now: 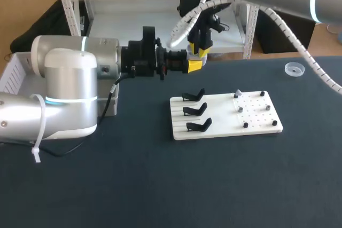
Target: Pick up each earbud case from the left stands, insert the matching earbuds, close the lid, and place the case in the box.
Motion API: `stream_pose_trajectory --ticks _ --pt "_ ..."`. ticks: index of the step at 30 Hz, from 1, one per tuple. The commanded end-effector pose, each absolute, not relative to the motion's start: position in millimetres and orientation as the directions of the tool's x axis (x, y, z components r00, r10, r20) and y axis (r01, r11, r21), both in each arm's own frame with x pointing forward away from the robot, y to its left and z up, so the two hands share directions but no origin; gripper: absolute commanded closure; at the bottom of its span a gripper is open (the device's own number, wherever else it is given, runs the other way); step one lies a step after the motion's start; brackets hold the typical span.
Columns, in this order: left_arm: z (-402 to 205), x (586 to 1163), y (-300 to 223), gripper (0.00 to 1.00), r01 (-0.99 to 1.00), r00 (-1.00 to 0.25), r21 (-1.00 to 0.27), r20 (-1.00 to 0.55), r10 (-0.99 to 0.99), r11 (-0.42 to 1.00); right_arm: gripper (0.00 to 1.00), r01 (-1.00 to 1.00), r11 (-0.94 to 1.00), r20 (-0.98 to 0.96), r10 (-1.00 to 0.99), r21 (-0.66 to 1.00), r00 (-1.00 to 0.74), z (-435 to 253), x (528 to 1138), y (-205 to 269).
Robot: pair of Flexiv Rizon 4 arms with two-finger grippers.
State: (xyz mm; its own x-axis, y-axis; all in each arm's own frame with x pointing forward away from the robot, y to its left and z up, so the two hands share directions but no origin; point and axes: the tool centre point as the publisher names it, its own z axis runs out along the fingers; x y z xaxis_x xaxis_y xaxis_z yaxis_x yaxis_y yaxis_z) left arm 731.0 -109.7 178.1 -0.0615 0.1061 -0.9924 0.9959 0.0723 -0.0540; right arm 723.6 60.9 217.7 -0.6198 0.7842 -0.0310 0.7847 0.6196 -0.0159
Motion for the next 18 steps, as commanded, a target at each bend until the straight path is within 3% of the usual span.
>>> stream_pose_trajectory --ticks 1,3,5,12,18 --pt "179 732 -109 1.00 0.996 -0.060 -0.052 -0.993 0.102 0.074 1.00 0.785 0.619 -0.020 0.785 -0.024 -0.620 216 726 62" --pt "179 732 -109 1.00 0.996 -0.060 -0.052 -0.993 0.102 0.074 0.72 0.784 0.621 -0.018 0.784 -0.023 -0.621 216 726 62" --pt "179 732 -109 1.00 0.996 -0.060 -0.052 -0.993 0.102 0.074 0.62 0.784 0.621 -0.017 0.783 -0.022 -0.621 216 726 62" --pt "179 732 -109 1.00 0.996 -0.060 -0.052 -0.993 0.102 0.074 0.58 0.776 0.631 -0.014 0.776 0.009 -0.631 230 716 62" --pt "179 732 -109 1.00 0.996 -0.060 -0.052 -0.993 0.102 0.074 0.53 0.661 0.732 -0.058 0.676 0.163 -0.735 248 697 50"
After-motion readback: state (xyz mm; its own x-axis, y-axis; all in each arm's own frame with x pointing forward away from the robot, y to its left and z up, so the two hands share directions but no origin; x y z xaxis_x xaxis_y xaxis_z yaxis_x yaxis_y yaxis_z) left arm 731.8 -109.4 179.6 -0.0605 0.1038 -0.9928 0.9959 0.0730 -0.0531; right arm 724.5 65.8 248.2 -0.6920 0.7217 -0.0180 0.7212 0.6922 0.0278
